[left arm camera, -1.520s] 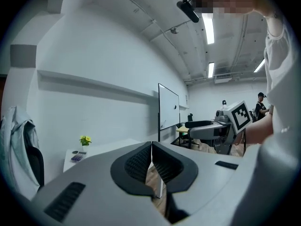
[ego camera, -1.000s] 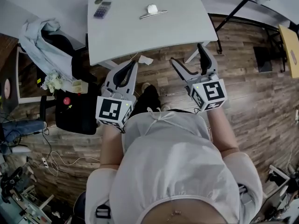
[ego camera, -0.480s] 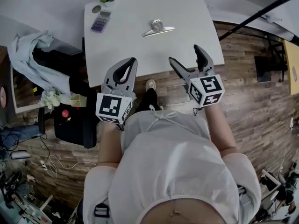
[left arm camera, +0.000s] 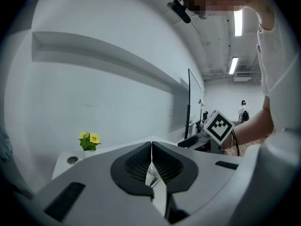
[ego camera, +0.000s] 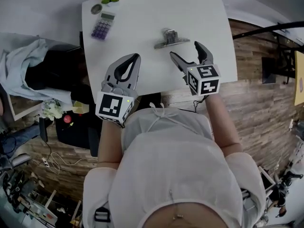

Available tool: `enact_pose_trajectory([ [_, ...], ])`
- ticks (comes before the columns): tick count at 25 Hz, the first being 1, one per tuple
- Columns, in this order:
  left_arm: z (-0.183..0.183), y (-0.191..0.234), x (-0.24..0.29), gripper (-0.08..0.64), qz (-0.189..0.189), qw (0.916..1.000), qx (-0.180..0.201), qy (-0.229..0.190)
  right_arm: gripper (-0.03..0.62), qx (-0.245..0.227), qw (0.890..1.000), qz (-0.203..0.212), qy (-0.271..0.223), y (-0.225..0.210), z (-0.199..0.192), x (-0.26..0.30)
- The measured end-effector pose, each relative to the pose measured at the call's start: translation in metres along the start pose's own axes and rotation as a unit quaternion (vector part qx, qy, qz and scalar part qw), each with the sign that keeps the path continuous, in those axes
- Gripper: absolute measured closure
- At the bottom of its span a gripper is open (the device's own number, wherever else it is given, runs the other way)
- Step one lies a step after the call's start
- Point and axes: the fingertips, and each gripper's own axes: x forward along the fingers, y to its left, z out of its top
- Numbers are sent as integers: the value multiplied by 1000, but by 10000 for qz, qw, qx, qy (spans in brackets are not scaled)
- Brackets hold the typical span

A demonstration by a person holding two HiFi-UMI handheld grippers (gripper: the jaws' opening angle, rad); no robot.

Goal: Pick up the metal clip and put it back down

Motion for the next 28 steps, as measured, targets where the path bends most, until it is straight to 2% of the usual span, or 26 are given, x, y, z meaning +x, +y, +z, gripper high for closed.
enact_pose_trajectory([
  [5, -18, 33, 24, 539, -2, 9997, -192, 159, 146, 178, 9980, 6, 613, -7, -20, 58],
  [8, -36, 47, 34, 540, 6, 9989, -244, 408, 146, 309, 9950, -60, 949, -15, -34, 86],
  [17, -67, 76, 53, 540, -41, 9946, -548, 875, 155, 555, 9821, -322, 1771, -30, -69, 142],
  [22, -75, 87, 61, 539, -10, 9942, -635, 872, 195, 642, 9753, -509, 2053, -34, -77, 153],
  [26, -78, 92, 62, 540, 44, 9938, -725, 842, 283, 687, 9690, -674, 2275, -36, -78, 154],
  [28, -80, 93, 61, 539, 50, 9927, -721, 969, 289, 703, 9673, -696, 2337, -37, -79, 155],
])
